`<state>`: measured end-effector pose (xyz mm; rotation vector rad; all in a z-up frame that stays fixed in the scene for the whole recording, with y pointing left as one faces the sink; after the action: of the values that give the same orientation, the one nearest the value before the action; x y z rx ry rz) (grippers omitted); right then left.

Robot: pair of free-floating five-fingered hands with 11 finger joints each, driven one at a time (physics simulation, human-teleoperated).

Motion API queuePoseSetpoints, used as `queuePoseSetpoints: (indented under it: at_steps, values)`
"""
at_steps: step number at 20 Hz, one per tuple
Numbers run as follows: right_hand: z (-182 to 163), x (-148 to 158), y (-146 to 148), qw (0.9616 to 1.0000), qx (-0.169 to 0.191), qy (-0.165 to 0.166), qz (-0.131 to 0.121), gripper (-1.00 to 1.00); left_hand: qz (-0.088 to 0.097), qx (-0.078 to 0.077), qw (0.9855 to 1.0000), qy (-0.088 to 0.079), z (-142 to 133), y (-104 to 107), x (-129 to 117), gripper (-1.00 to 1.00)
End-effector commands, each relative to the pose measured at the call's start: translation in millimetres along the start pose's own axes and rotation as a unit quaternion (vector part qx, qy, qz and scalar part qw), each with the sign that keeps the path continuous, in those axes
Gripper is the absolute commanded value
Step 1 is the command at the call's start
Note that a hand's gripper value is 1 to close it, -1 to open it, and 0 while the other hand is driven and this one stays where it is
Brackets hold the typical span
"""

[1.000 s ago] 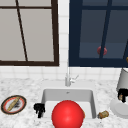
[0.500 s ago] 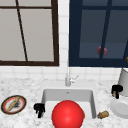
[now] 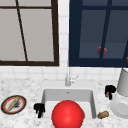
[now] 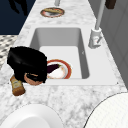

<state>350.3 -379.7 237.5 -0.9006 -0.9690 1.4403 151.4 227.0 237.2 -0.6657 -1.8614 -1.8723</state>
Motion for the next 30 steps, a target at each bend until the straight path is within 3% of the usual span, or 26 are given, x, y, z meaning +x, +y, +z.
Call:
queuePoseSetpoints:
  at_steps: [1,11,16,19,22,26,28,30]
  values:
    - [13,27,6,0.9998,-0.002,-0.008,0.016,1.0,0.0,0.0,1.0,0.0,0,0,0,0.0]
    - [23,109,11,0.9999,-0.002,0.005,0.012,1.0,0.0,0.0,1.0,0.0,0,0,0,0.0]
    - [22,149,19,0.9998,-0.019,0.001,0.01,1.0,0.0,0.0,1.0,0.0,0,0,0,0.0]
    - [13,174,20,0.9998,-0.013,0.003,0.016,1.0,0.0,0.0,1.0,0.0,0,0,0,0.0]
    - [-5,198,39,0.9991,-0.015,0.015,0.036,1.0,0.0,0.0,1.0,0.0,0,0,0,0.0]
    - [-31,230,57,0.9988,-0.013,0.018,0.043,1.0,0.0,0.0,1.0,0.0,0,0,0,0.0]
    - [-43,246,68,0.9988,-0.012,0.018,0.044,1.0,0.0,0.0,1.0,0.0,0,0,0,0.0]
    - [-56,242,83,0.9998,-0.008,0.008,0.019,1.0,0.0,0.0,1.0,0.0,0,0,0,0.0]
